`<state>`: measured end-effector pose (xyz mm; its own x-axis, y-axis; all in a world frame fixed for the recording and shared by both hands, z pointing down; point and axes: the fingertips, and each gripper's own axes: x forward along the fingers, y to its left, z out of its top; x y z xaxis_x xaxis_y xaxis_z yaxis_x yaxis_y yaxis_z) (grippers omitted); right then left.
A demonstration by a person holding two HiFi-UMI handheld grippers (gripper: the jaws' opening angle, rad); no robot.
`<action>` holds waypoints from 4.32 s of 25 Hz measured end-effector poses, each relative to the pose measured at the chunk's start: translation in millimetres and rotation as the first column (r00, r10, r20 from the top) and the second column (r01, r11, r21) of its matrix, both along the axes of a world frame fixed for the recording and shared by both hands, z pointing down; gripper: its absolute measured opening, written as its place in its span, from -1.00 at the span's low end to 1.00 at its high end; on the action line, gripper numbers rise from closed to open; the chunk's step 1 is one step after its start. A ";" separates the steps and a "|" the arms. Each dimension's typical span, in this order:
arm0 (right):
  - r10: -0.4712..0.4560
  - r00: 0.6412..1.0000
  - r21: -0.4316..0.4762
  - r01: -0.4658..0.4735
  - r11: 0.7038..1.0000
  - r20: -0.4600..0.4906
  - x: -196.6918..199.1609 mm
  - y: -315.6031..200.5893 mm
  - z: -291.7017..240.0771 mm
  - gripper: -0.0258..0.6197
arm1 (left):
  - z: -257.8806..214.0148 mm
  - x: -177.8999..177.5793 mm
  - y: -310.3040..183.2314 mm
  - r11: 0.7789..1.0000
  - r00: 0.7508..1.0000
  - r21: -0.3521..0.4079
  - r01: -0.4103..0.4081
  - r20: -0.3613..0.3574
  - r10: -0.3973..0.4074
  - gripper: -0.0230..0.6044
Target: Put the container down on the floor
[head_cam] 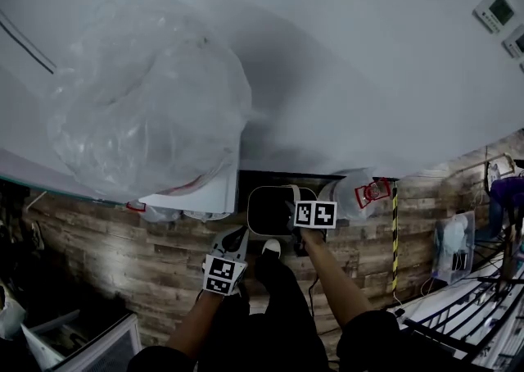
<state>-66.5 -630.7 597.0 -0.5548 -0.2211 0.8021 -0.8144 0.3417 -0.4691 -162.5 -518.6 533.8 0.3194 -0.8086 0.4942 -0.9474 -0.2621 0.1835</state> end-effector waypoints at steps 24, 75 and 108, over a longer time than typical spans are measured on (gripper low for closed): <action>0.019 0.999 -0.030 -0.017 0.999 0.044 2.5 -30.1 144.7 -0.88 | 134.1 -1.2 -2.1 0.999 0.999 0.030 0.043 0.000 -0.043 -0.88; -0.033 0.993 -0.117 0.046 0.992 0.111 -34.6 -69.2 450.7 -0.87 | 421.4 -8.4 -18.2 0.982 0.993 0.147 0.116 -0.001 -0.117 -0.88; -0.103 0.972 0.056 0.117 0.992 -0.213 23.9 -89.2 488.8 -0.73 | 459.3 -9.4 1.9 0.986 1.000 0.165 0.011 0.009 -0.013 -0.88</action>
